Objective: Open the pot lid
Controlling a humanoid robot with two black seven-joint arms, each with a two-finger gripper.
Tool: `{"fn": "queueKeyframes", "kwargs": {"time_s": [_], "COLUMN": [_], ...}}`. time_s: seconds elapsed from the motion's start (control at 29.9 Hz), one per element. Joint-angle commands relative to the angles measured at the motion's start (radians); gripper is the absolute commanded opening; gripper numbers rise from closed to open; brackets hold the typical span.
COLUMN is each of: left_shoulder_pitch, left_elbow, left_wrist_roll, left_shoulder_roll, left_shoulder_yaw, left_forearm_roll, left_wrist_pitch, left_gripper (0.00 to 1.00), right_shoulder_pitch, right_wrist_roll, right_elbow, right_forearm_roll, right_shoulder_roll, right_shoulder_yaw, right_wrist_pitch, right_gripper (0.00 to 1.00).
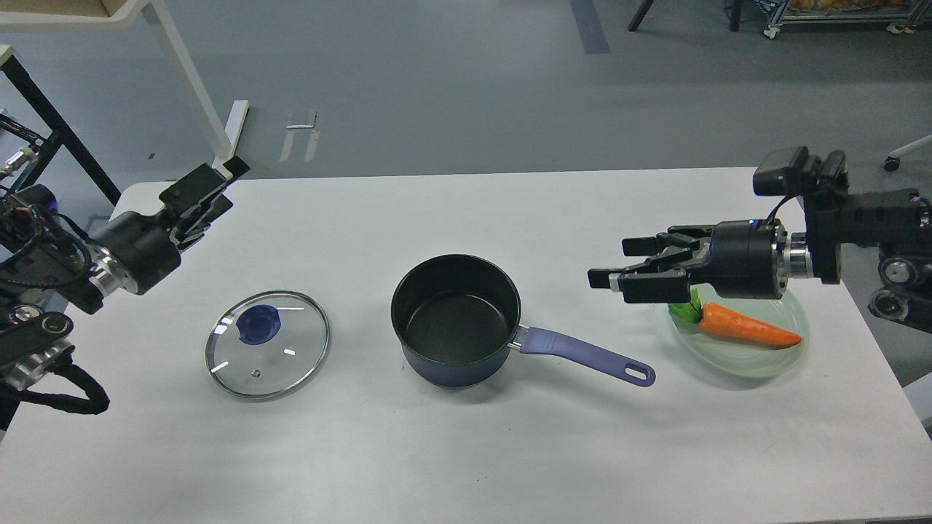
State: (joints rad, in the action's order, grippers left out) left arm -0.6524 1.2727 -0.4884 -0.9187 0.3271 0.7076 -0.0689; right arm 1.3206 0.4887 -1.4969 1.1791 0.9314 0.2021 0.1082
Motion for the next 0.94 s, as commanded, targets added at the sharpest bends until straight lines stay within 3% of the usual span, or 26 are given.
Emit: {"fn": "queueKeyframes", "kwargs": {"time_s": [0.0,0.2,0.37,0.47,0.67,0.9], "left_shoulder_pitch": [0.0,0.005,0.017,0.04,0.08,0.108], "left_elbow": [-0.009,-0.097,-0.242,-0.288,-0.308,-0.308], "left_wrist_roll": [0.0,0.005,0.01,0.017,0.083,0.091], "left_shoulder_roll": [0.026,0.093,0.191,0.253,0.331,0.368], "left_shoulder_yaw": [0.056,0.116,0.136,0.164,0.237,0.279], "left_forearm_roll": [-0.152,-0.48,-0.566,-0.57,-0.571,-0.571], "left_wrist_pitch": [0.006,0.104,0.285,0.349,0.399,0.406], "left_gripper": [0.99,0.99,0.99,0.99,0.99,0.99], "right_shoulder_pitch": [-0.04,-0.155,-0.276,-0.384,-0.57,-0.59], "right_wrist_roll": [0.0,0.0,0.0,0.0,0.0,0.0], "right_elbow": [0.026,0.107,0.208,0.218,0.257,0.268], "right_forearm_roll": [-0.33,-0.806,-1.059,-1.205,-1.227,-1.227], "right_shoulder_roll": [0.017,-0.025,-0.115,-0.155,-0.261,-0.289], "right_shoulder_yaw": [-0.075,-0.128,-0.185,-0.266,-0.435,-0.454], "right_wrist_pitch": [-0.012,-0.067,-0.081,-0.074,-0.062,-0.059], "right_gripper": [0.99,0.99,0.99,0.99,0.99,0.99]}}
